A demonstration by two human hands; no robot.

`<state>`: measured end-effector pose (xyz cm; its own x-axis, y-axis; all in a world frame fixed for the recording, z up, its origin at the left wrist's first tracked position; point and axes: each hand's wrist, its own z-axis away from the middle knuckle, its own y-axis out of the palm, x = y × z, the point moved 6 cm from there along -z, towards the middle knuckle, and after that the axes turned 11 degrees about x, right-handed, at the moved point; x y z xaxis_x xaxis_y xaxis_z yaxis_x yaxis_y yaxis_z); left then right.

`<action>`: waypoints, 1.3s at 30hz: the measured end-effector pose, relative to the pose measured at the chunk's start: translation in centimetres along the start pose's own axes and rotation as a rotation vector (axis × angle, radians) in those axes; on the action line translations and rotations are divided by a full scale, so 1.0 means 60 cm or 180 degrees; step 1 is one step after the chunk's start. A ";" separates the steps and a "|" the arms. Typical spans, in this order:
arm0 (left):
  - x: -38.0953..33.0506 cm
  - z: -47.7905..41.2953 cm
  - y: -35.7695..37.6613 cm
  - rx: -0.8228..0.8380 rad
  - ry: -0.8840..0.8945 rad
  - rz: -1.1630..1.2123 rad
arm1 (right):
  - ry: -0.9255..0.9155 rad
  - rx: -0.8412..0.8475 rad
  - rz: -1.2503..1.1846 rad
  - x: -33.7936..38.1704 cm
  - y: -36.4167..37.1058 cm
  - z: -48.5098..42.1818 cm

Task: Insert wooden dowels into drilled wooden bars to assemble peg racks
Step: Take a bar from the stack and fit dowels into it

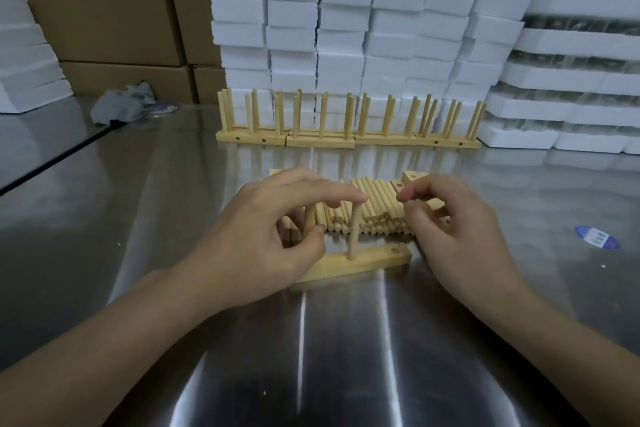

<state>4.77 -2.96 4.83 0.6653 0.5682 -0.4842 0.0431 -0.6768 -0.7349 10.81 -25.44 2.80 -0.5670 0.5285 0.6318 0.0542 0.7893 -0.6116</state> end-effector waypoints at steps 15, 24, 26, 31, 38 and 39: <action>-0.003 0.006 -0.024 -0.0055 0.0042 -0.0498 | -0.0313 0.0604 0.1620 -0.002 0.036 -0.017; -0.002 0.005 -0.021 -0.0475 -0.0188 0.0182 | -0.0142 -0.0338 -0.0965 0.033 -0.033 -0.002; 0.001 0.003 -0.018 -0.0527 -0.0315 0.0403 | 0.0296 -0.0245 -0.2155 0.025 -0.026 -0.001; 0.001 0.003 -0.010 -0.0511 -0.0416 0.0627 | 0.0568 -0.0027 -0.2543 0.020 -0.006 0.001; 0.006 0.003 -0.019 -0.0883 -0.0515 0.0847 | 0.0486 0.0054 -0.2562 0.023 -0.005 0.002; 0.007 0.003 -0.020 -0.0900 -0.0531 0.0856 | 0.0487 0.0088 -0.2599 0.023 -0.004 0.002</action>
<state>4.88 -1.81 5.41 0.5521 0.4059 -0.7283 0.1026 -0.8999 -0.4238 9.93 -24.92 3.78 -0.3012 -0.1690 0.9385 -0.3471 0.9361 0.0571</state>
